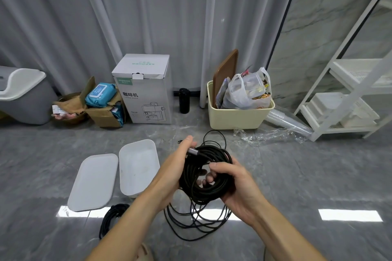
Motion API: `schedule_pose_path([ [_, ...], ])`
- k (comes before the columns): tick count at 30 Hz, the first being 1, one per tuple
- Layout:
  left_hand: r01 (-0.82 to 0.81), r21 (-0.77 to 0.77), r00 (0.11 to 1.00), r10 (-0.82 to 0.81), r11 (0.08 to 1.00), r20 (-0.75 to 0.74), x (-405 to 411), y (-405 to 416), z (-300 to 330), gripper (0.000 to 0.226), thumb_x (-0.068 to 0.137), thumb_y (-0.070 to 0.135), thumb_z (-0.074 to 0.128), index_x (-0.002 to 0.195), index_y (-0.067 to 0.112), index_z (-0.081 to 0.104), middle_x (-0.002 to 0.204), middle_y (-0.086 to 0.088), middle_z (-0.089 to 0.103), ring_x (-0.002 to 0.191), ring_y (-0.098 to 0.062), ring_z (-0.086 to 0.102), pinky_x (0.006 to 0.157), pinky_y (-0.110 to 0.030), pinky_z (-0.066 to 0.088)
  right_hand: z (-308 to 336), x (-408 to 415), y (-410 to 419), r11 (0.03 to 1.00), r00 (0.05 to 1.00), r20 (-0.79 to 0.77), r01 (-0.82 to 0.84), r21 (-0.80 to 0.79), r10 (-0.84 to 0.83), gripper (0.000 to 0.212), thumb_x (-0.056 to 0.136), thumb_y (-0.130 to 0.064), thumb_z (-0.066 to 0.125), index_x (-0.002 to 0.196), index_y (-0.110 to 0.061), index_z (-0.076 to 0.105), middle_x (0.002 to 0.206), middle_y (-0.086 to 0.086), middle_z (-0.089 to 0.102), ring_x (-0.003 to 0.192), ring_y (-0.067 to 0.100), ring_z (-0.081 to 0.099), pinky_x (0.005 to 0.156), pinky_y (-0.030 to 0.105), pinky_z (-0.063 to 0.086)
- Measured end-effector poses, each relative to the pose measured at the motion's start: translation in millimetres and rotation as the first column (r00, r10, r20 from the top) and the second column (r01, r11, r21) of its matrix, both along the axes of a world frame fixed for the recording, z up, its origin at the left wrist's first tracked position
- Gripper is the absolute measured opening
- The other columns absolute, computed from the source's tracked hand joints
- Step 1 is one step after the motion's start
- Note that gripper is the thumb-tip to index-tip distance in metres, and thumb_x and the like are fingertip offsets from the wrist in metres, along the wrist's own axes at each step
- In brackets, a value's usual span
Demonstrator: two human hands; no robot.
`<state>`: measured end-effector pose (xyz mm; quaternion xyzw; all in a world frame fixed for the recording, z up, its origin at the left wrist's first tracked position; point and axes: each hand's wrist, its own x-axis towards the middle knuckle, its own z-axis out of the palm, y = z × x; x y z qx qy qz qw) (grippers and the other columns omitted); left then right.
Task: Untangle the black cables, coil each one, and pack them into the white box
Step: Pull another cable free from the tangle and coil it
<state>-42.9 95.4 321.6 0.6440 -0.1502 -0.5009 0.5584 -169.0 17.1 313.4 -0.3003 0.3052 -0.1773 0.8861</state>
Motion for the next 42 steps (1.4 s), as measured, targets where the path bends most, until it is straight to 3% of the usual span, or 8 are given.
schedule_pose_path([
  [9,0.059,0.137,0.988,-0.078,0.989,0.133,-5,2,-6,0.048,0.083,0.071,0.056,0.104,0.03,0.069,0.092,0.006,0.069,0.076,-0.011,0.064,0.072,-0.03,0.05,-5,-3,-1,0.954,0.936,-0.33,-0.203,-0.219,0.123,0.047,0.079,-0.019,0.08,0.12,-0.012,0.058,0.084,0.001,0.071,0.081,0.02,0.064,0.078,0.039,0.053],
  [15,0.152,0.06,0.987,-0.155,0.987,0.045,-2,3,-6,0.076,0.06,0.07,0.074,0.128,0.039,0.057,0.124,0.005,0.066,0.098,-0.008,0.071,0.106,-0.041,0.047,-11,-3,-7,0.969,0.946,-0.316,-0.141,-0.204,0.072,0.031,0.089,-0.004,0.069,0.118,-0.008,0.06,0.079,0.001,0.071,0.063,0.015,0.056,0.077,0.042,0.052],
  [20,0.136,0.039,0.948,-0.141,0.99,0.284,1,5,-9,0.082,0.064,0.064,0.074,0.138,0.047,0.044,0.143,0.015,0.046,0.129,-0.002,0.047,0.111,-0.029,0.035,-16,-1,-7,0.967,0.949,-0.312,-0.129,-0.221,0.055,0.033,0.088,-0.001,0.069,0.119,-0.007,0.059,0.086,0.004,0.067,0.063,0.014,0.055,0.07,0.035,0.053],
  [22,0.202,0.047,0.784,-0.19,0.978,0.591,2,7,-8,0.086,0.068,0.06,0.075,0.142,0.052,0.033,0.15,0.024,0.028,0.138,0.004,0.026,0.109,-0.022,0.026,-16,0,-8,0.967,0.948,-0.317,-0.105,-0.231,0.027,0.033,0.086,0.001,0.068,0.117,-0.007,0.059,0.086,0.005,0.067,0.066,0.014,0.058,0.062,0.028,0.051],
  [24,0.307,0.141,0.453,-0.274,0.941,0.848,0,11,-8,0.091,0.069,0.06,0.075,0.145,0.053,0.026,0.153,0.03,0.013,0.142,0.008,0.006,0.113,-0.022,0.017,-18,0,-10,0.971,0.949,-0.316,-0.062,-0.23,-0.015,0.033,0.086,0.003,0.068,0.115,-0.008,0.059,0.086,0.005,0.07,0.069,0.015,0.063,0.062,0.029,0.052],
  [28,0.369,0.304,0.162,-0.383,0.878,0.91,-13,9,-18,0.1,0.067,0.064,0.068,0.151,0.047,0.016,0.157,0.027,0.0,0.146,0.001,-0.01,0.119,-0.025,0.004,-21,0,-12,0.967,0.939,-0.341,-0.049,-0.248,-0.04,0.038,0.086,0.0,0.069,0.12,-0.011,0.056,0.099,0.01,0.068,0.08,0.019,0.062,0.072,0.036,0.051],
  [35,0.297,0.356,0.171,-0.416,0.886,0.893,-17,-2,-31,0.094,0.064,0.065,0.066,0.144,0.048,0.021,0.146,0.024,0.019,0.139,-0.011,0.017,0.1,-0.034,0.043,-25,1,-11,0.96,0.943,-0.333,-0.088,-0.266,-0.005,0.038,0.085,-0.001,0.069,0.119,-0.012,0.055,0.105,0.013,0.068,0.082,0.02,0.065,0.071,0.031,0.052],
  [42,0.32,0.397,0.304,-0.49,0.86,0.817,-12,-1,-40,0.097,0.063,0.057,0.072,0.141,0.053,0.014,0.142,0.024,0.02,0.122,-0.019,0.034,0.091,-0.036,0.05,-33,6,-13,0.96,0.94,-0.335,-0.152,-0.234,0.067,0.039,0.086,0.002,0.068,0.119,-0.012,0.053,0.103,0.013,0.069,0.078,0.021,0.066,0.072,0.033,0.054],
])
